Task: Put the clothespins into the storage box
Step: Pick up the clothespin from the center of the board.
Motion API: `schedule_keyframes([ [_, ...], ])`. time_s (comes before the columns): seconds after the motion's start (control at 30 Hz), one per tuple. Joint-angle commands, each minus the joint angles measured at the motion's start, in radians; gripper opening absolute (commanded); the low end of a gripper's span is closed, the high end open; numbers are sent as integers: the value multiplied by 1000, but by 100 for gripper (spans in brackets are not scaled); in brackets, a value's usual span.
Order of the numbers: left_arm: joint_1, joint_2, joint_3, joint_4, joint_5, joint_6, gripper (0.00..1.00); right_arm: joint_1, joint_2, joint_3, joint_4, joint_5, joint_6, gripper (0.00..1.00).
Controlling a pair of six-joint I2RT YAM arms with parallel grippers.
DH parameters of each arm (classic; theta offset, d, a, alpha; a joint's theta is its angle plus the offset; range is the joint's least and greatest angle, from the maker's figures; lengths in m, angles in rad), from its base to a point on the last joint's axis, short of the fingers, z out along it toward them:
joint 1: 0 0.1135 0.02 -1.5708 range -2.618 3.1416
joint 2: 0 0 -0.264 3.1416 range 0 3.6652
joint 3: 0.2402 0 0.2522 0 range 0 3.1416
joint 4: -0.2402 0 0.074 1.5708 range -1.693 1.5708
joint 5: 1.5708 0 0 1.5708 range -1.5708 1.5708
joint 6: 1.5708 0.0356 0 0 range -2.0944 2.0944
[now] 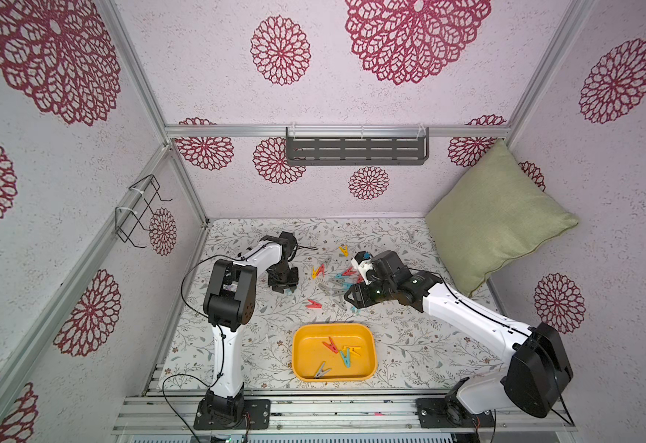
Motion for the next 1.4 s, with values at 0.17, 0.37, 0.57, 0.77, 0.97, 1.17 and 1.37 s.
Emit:
schedule_keyframes([
  [0.17,-5,29,20,-10,27,32,24,-13,12,31,17,-21,10,55],
  [0.37,-11,-1,-3,-6,38,26,11,-18,2,17,30,-14,20,54],
  [0.57,-22,-65,-6,-34,47,12,1,-29,-11,-9,43,12,45,51],
  [0.77,-67,-189,-44,-75,62,-13,0,-56,-16,-9,19,80,78,51],
  [0.97,-162,-382,-112,-141,91,-52,0,-110,-19,-10,-15,161,128,51],
  [1.17,-299,-559,-252,-142,121,-162,0,-184,-10,-12,-24,193,158,51],
  [1.37,-469,-664,-397,-68,142,-286,2,-263,7,-26,-19,183,172,53],
])
